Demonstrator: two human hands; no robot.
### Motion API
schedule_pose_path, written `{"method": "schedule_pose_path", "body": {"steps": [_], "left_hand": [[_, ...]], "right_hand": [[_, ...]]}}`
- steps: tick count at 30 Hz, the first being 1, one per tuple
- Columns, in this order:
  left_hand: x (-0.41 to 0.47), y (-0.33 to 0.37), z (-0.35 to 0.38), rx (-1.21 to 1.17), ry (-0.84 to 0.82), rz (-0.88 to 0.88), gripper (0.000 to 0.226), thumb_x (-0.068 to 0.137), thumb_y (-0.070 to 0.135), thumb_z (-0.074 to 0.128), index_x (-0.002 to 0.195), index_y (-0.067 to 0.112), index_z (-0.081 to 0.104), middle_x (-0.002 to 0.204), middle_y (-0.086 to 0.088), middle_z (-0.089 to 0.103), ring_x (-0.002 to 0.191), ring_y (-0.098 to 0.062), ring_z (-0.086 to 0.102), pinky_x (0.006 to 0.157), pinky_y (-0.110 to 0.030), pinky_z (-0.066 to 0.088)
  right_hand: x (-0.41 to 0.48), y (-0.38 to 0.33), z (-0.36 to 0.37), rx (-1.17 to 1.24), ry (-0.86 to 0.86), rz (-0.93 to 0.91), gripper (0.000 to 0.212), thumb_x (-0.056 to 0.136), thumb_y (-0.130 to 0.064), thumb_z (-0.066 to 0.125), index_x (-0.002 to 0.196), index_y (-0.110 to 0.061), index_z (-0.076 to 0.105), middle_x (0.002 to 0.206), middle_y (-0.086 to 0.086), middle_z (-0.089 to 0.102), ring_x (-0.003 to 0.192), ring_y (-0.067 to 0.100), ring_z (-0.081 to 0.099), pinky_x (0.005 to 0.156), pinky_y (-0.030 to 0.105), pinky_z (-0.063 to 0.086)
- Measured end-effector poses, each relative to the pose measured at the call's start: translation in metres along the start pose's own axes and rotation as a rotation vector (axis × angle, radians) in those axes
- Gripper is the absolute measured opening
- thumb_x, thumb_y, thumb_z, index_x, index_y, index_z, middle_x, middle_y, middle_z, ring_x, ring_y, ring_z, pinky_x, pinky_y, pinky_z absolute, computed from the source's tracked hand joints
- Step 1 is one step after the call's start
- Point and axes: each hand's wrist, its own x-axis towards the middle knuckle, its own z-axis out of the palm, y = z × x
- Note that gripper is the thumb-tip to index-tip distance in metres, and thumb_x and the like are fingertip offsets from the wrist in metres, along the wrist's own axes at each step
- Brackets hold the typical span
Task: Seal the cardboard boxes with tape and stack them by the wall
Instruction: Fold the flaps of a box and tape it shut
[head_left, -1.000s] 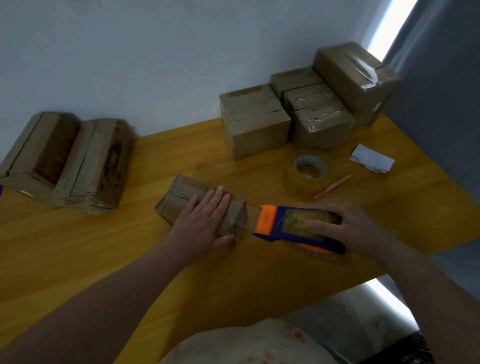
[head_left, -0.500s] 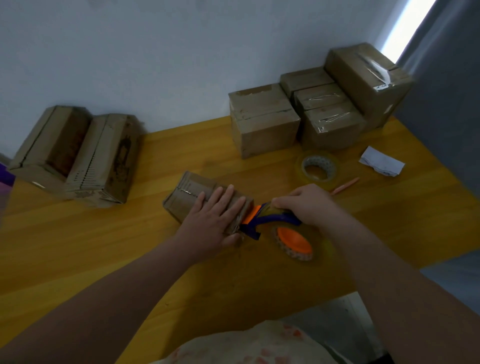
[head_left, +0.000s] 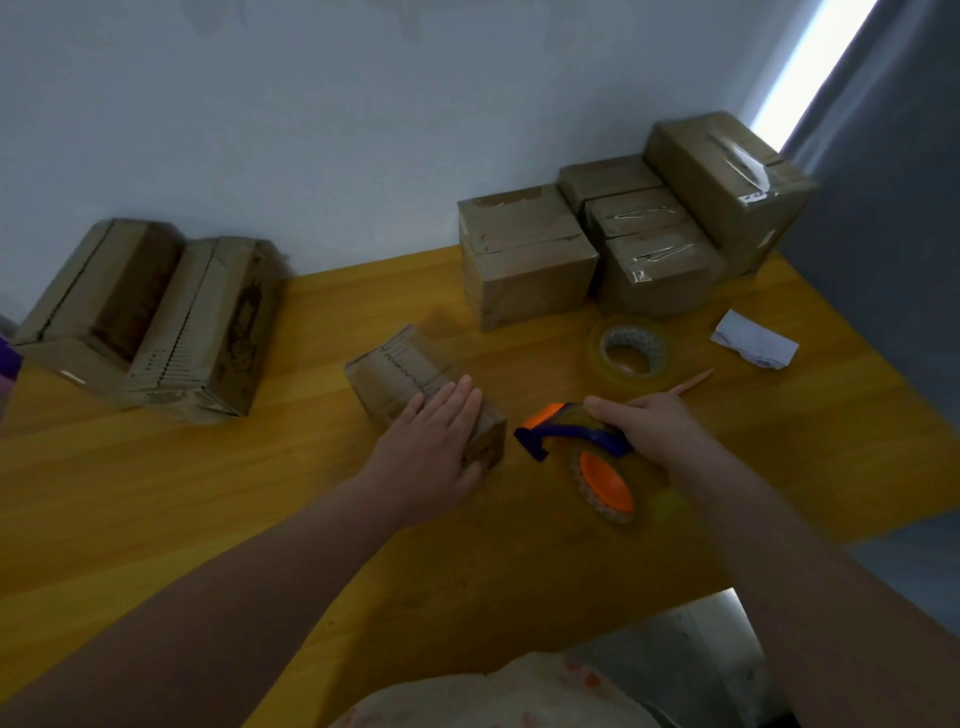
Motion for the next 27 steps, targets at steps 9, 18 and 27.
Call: {"method": "schedule_pose_path", "body": {"steps": [9, 18, 27], "left_hand": [[0.018, 0.013, 0.011, 0.055, 0.054, -0.113, 0.066, 0.103, 0.036, 0.033, 0.153, 0.018, -0.007, 0.16, -0.007, -0.014, 0.148, -0.023, -0.01, 0.118, -0.038, -0.004], [0.014, -0.013, 0.005, 0.125, 0.002, 0.183, 0.079, 0.098, 0.008, 0.046, 0.152, 0.025, -0.01, 0.151, 0.008, -0.025, 0.145, -0.013, -0.014, 0.111, -0.029, -0.012], [0.006, -0.032, 0.012, 0.104, 0.027, -0.001, 0.08, 0.101, 0.03, 0.042, 0.141, 0.019, -0.028, 0.147, 0.0, -0.033, 0.143, -0.018, -0.021, 0.121, -0.039, -0.002]], "right_hand": [[0.004, 0.021, 0.014, 0.105, -0.016, -0.025, 0.039, 0.1, -0.032, 0.05, 0.131, -0.009, 0.05, 0.114, 0.008, 0.059, 0.092, 0.02, 0.058, 0.078, 0.037, 0.049], [-0.004, 0.015, 0.031, -0.389, 0.071, -0.088, 0.079, 0.084, -0.063, 0.058, 0.15, -0.035, 0.025, 0.132, 0.011, 0.048, 0.119, 0.031, 0.05, 0.096, 0.041, 0.045], [-0.009, 0.014, 0.016, -0.386, 0.07, -0.071, 0.071, 0.082, -0.019, 0.072, 0.142, -0.015, 0.033, 0.111, 0.008, 0.052, 0.102, 0.027, 0.057, 0.08, 0.039, 0.053]]}}
